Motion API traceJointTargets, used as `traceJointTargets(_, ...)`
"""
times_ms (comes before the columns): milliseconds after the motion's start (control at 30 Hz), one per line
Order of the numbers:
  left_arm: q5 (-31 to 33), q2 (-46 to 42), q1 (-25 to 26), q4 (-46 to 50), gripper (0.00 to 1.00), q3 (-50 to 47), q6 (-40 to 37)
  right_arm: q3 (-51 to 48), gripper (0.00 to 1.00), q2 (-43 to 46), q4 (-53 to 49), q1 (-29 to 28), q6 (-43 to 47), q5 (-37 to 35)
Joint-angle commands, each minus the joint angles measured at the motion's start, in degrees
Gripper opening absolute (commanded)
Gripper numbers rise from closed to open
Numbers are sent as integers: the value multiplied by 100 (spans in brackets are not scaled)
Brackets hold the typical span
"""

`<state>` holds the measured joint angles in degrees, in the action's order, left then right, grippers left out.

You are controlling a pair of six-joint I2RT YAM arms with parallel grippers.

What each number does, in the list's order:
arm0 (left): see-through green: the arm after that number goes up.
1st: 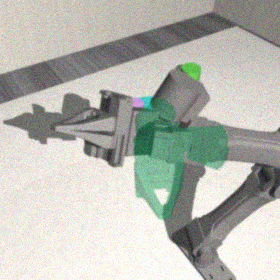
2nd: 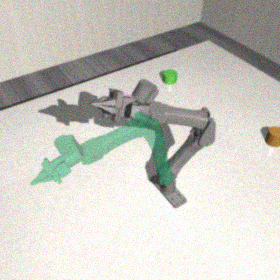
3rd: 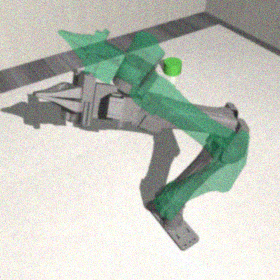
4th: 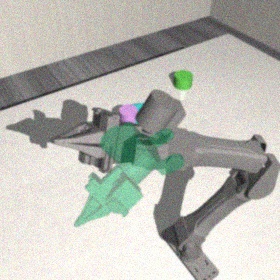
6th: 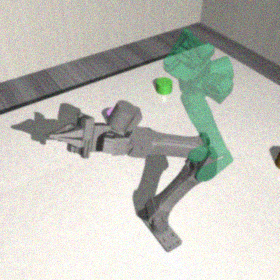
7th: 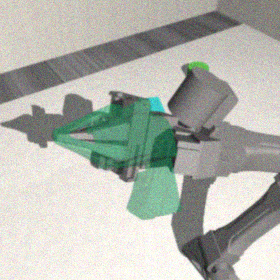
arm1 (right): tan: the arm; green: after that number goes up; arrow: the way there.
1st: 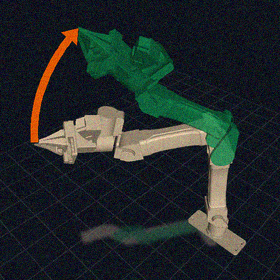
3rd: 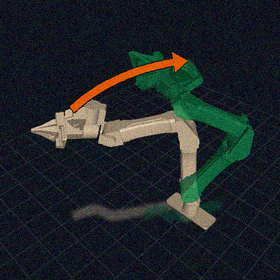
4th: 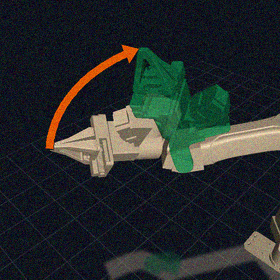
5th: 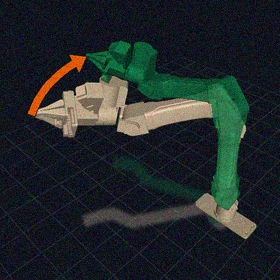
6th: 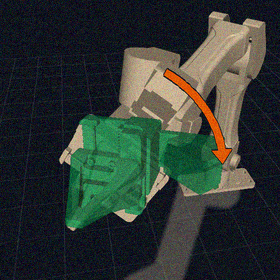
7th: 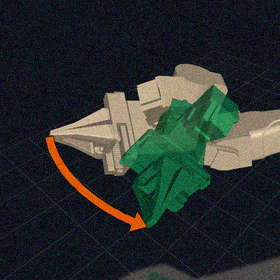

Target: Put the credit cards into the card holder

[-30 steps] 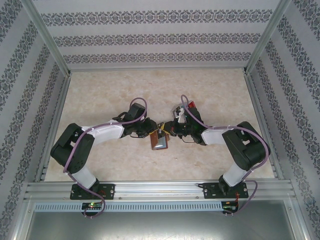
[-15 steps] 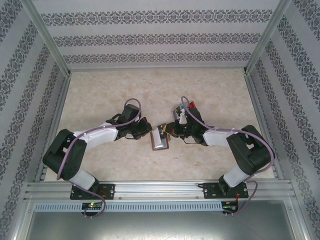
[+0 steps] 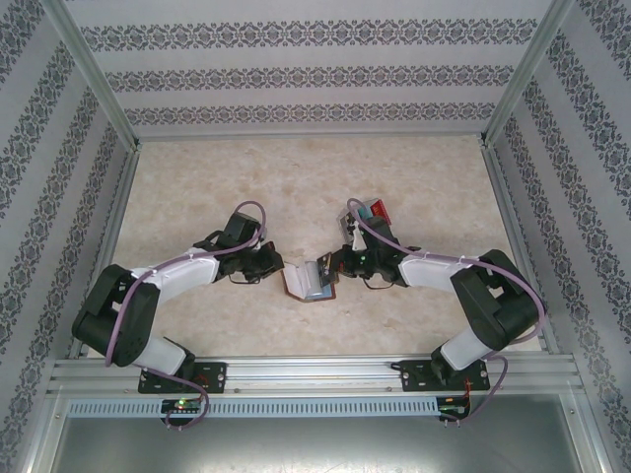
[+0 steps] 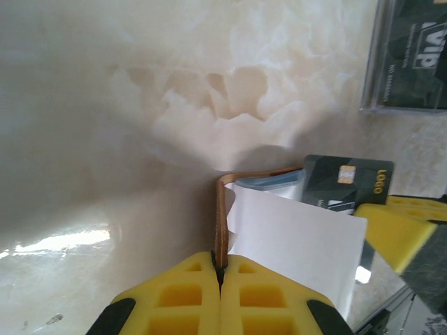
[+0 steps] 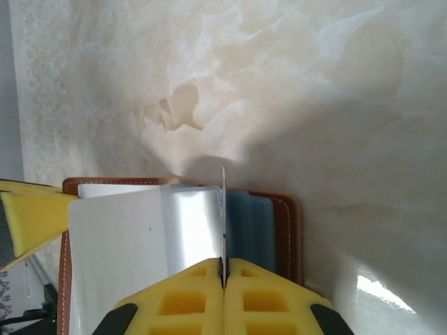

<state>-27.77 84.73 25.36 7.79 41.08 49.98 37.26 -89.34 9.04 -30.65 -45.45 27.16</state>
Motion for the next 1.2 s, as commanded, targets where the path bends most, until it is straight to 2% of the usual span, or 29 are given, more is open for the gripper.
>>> traceJointTargets(0, 273, 123, -31, 632, 0, -82, -407, 137, 0, 332, -505, -37, 408, -366)
traceJointTargets(133, 319, 116, -36, 500, 0, -156, -415, 274, 0, 419, -998, -46, 695, -451)
traceJointTargets(433, 185, 341, -31, 258, 0, -146, -366, 183, 0, 392, -722, -126, 556, -194)
traceJointTargets(667, 50, 494, -31, -87, 0, -206, -182, 347, 0, 130, -721, -237, 540, -92)
traceJointTargets(867, -58, 561, -23, -413, 0, -251, 0, 527, 0, 307, -905, -248, 588, -102)
traceJointTargets(967, -73, 580, -23, -488, 0, -250, 55, 546, 0, 463, -1202, -247, 660, -370)
traceJointTargets(1067, -36, 539, -22, -476, 0, -298, 50, 608, 0, 639, -1745, -247, 764, -1025)
traceJointTargets(1167, 7, 495, -18, -404, 0, -302, 39, 707, 0, 798, -2054, -239, 1025, -1342)
